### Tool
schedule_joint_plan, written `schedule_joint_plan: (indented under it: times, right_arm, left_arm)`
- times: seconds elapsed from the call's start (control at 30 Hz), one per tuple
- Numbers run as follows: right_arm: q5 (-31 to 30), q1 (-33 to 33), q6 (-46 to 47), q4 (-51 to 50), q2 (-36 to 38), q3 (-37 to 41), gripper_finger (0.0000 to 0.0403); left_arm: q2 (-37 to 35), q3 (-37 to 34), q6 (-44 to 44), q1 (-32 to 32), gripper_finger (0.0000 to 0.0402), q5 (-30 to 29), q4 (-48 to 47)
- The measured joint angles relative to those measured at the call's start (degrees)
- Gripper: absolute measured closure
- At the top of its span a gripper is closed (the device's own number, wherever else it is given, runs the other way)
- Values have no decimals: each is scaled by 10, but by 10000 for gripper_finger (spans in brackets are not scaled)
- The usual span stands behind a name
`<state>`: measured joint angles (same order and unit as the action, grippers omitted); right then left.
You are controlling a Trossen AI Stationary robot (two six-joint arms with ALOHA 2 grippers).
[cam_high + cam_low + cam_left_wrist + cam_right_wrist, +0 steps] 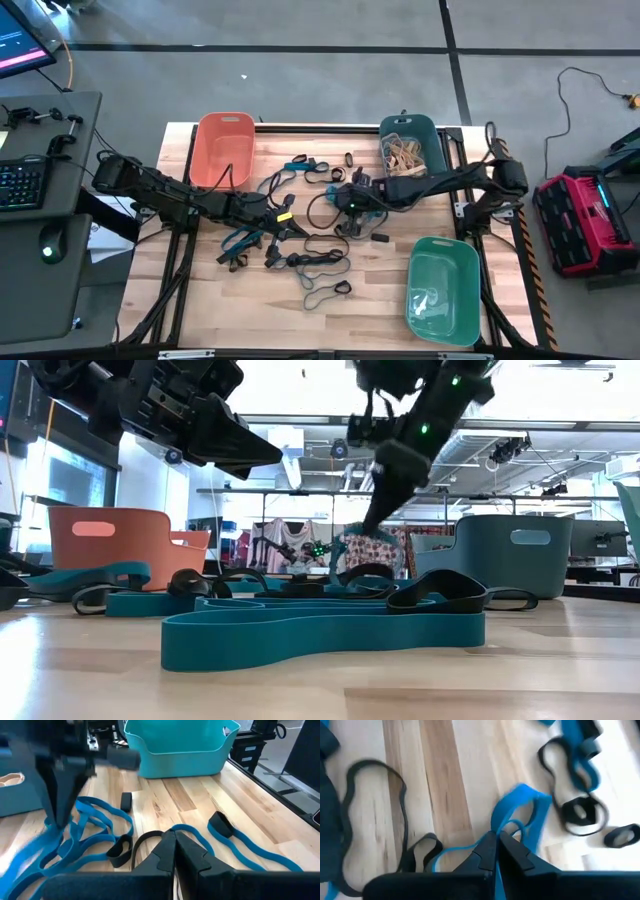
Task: Sort rubber bands into baskets
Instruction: Put the blue rubber band into the green bin
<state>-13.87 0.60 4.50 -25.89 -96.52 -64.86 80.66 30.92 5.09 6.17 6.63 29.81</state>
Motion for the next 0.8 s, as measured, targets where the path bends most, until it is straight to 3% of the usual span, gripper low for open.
schedule_joint_plan:
  times: [0.43,0.8]
  right_arm:
    - [-72,47,5,-1,87,0,402]
    - [-74,91,52,-2,94,0,403]
  left_arm:
    - [0,0,-4,0,401,0,0]
    - [0,0,-4,0,401,0,0]
